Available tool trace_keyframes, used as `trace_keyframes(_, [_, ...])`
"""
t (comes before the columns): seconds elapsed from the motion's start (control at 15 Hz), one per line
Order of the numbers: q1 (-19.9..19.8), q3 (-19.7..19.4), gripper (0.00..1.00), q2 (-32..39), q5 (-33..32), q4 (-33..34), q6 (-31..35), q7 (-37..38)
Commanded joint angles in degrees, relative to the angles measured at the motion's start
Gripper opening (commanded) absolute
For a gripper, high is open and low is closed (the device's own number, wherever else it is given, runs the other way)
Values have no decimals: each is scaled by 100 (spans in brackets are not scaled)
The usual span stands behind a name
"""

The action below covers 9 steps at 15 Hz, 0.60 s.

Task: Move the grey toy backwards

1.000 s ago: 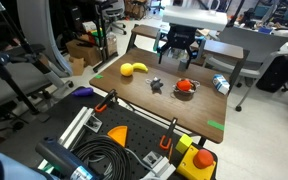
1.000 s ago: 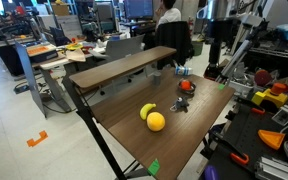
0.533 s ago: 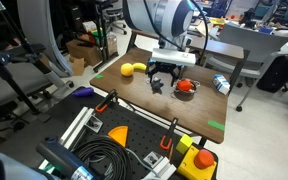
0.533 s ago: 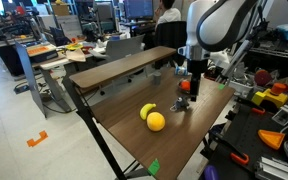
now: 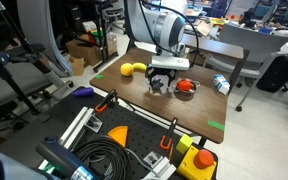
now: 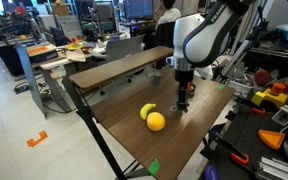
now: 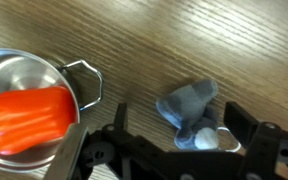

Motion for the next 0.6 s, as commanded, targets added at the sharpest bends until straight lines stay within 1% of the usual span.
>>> trace_keyframes(0.0, [3, 22, 65, 396, -261, 431, 24, 150])
trace_keyframes(0.27, [-3, 35, 37, 387, -305, 534, -40, 215])
trace_keyframes(0.47, [2, 29, 12, 268, -328, 453, 24, 235])
trace_keyframes(0.53, [-4, 29, 6, 210, -328, 400, 49, 239])
